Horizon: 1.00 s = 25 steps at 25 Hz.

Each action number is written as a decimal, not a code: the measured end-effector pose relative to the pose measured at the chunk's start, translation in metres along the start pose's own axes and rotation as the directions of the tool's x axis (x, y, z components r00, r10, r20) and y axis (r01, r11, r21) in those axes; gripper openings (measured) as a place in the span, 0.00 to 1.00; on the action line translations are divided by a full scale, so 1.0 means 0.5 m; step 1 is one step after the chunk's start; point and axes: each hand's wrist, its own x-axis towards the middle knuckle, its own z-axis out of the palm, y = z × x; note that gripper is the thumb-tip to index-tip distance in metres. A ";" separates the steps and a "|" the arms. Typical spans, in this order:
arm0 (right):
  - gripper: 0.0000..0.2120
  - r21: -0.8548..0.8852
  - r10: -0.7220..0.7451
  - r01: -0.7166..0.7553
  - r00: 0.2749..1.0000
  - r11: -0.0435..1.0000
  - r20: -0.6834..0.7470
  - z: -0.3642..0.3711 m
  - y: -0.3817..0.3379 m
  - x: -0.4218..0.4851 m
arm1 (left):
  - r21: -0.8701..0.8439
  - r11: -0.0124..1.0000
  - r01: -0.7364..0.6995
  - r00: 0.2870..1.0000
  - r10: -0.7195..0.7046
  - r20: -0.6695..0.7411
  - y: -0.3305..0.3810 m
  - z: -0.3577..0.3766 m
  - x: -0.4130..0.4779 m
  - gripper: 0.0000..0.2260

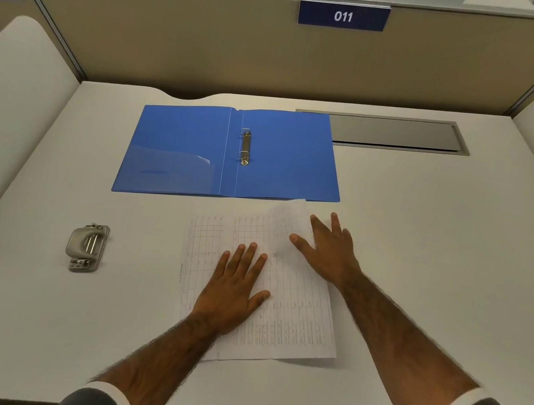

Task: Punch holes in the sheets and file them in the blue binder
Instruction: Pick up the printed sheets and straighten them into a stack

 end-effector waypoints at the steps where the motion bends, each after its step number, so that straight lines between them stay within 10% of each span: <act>1: 0.41 -0.063 -0.022 0.024 0.999 0.998 0.024 -0.001 0.005 -0.004 | 0.001 1.000 0.001 1.000 -0.001 -0.002 0.000 0.000 0.000 0.35; 6: 0.44 -0.064 -0.128 0.130 0.991 0.989 0.047 0.002 0.000 -0.024 | -0.011 1.000 0.007 1.000 -0.007 -0.017 0.000 0.005 -0.001 0.34; 12: 0.35 0.776 0.236 -0.106 0.970 0.622 -0.056 0.000 -0.049 -0.068 | -0.032 0.999 -0.001 1.000 0.000 -0.030 -0.001 0.005 -0.003 0.34; 19: 0.16 0.797 0.231 -0.234 0.965 0.557 0.121 0.009 -0.024 -0.107 | -0.225 0.970 0.098 0.986 -0.125 -0.108 -0.005 -0.018 -0.001 0.37; 25: 0.14 0.937 0.113 -0.088 0.992 0.339 0.052 -0.079 0.004 -0.158 | -0.959 0.278 0.061 0.904 -0.423 -0.065 -0.005 -0.163 0.015 0.34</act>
